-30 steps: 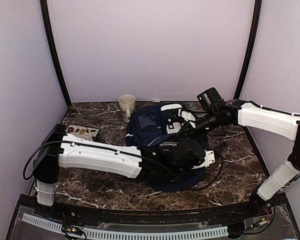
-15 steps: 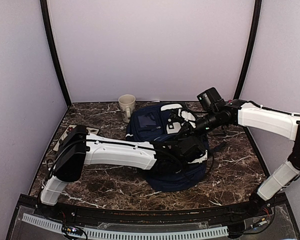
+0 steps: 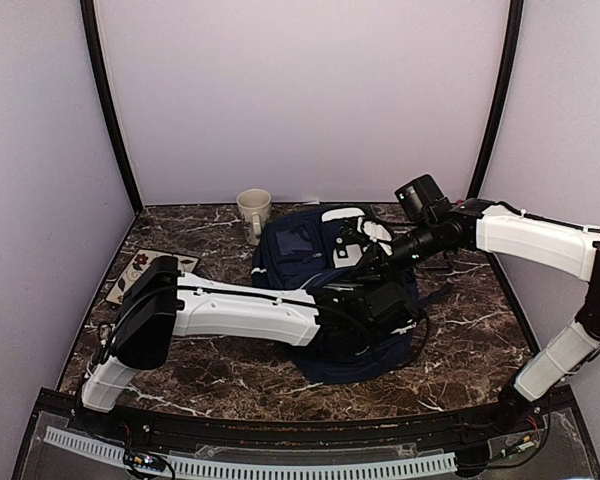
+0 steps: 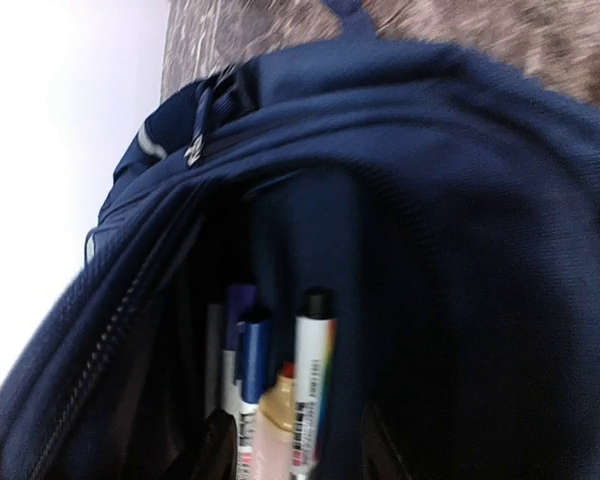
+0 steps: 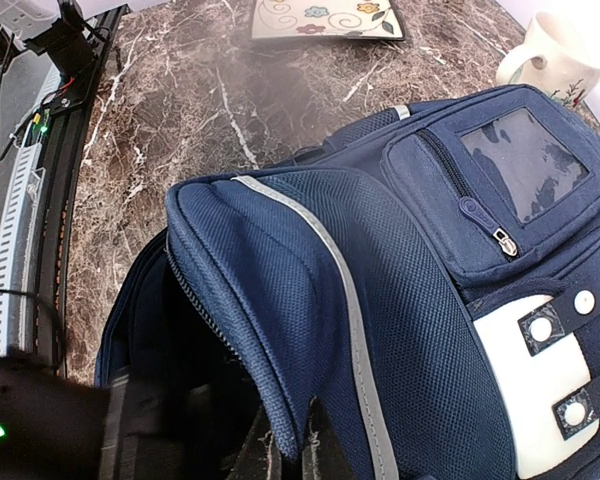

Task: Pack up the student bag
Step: Place the pen in the upper front pocket of the bag, then put down the upper front pocket of the student bag.

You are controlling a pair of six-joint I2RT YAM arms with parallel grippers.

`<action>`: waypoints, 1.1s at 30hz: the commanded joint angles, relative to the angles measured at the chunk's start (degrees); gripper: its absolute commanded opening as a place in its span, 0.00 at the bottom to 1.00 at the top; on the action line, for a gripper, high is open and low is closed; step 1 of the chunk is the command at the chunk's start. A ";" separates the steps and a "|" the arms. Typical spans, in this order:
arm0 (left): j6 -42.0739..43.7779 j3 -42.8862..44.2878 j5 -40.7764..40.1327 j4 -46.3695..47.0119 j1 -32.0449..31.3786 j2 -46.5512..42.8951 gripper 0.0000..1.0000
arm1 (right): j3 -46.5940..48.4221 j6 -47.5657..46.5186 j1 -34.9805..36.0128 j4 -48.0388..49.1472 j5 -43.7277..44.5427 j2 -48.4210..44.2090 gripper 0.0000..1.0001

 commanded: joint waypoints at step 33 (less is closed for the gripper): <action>-37.24 -70.46 50.66 33.43 20.57 -60.78 0.52 | 4.91 -16.82 1.10 -16.08 -7.40 5.38 0.31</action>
